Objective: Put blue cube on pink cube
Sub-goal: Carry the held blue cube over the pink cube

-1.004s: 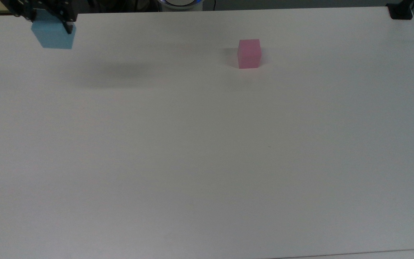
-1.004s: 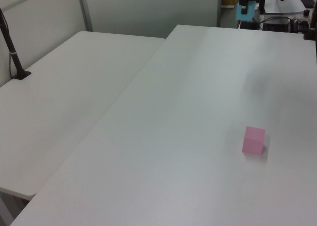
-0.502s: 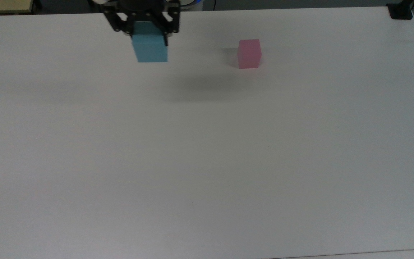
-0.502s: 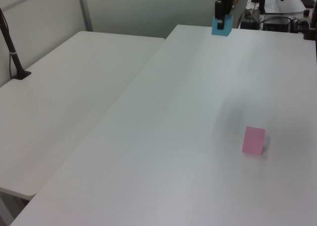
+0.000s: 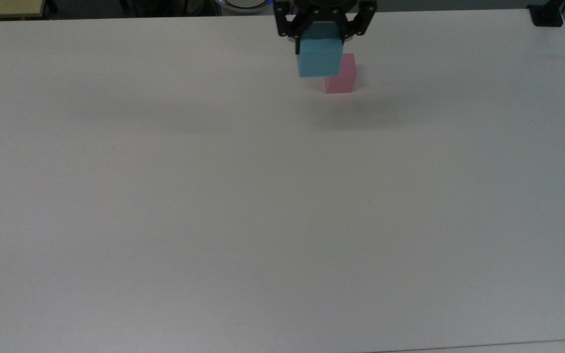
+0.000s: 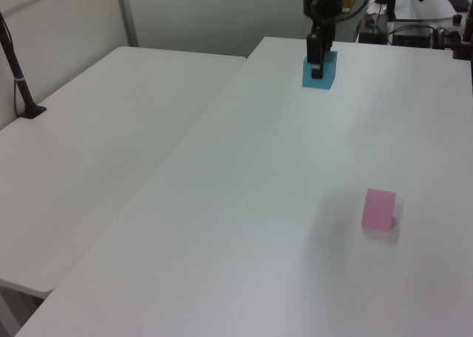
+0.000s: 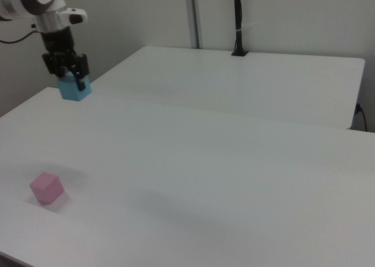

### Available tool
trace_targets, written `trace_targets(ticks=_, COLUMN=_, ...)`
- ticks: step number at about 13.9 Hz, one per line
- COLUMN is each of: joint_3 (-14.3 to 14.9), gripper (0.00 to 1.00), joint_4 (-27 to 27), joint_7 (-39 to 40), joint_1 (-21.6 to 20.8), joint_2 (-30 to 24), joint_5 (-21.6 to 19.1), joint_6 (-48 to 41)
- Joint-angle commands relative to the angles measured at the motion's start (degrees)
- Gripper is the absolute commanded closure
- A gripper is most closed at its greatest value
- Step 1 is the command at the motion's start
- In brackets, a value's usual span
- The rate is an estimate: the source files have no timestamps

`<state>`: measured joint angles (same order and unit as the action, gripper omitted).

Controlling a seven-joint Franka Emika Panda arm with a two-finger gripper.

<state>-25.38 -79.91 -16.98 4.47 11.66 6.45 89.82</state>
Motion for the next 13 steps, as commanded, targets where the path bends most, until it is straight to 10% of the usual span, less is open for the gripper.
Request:
trace_targets(ticks=1, joint_3=8.6, gripper=0.69, joint_4=-4.2, joint_7=-2.0, joint_1=-11.7, joint_2=-4.6, joint_5=0.7, joint_6=-0.4)
trace_targets(ticks=4, joint_3=14.0, gripper=0.69, joint_4=-7.3, joint_7=-2.0, joint_1=-19.1, joint_2=-7.8, joint_5=0.1, joint_6=-0.6)
trace_targets(ticks=13, joint_3=14.0, gripper=0.70, joint_4=-11.6, joint_7=-2.1, joint_1=-18.7, joint_2=-11.6, joint_5=-2.7, joint_6=-1.7)
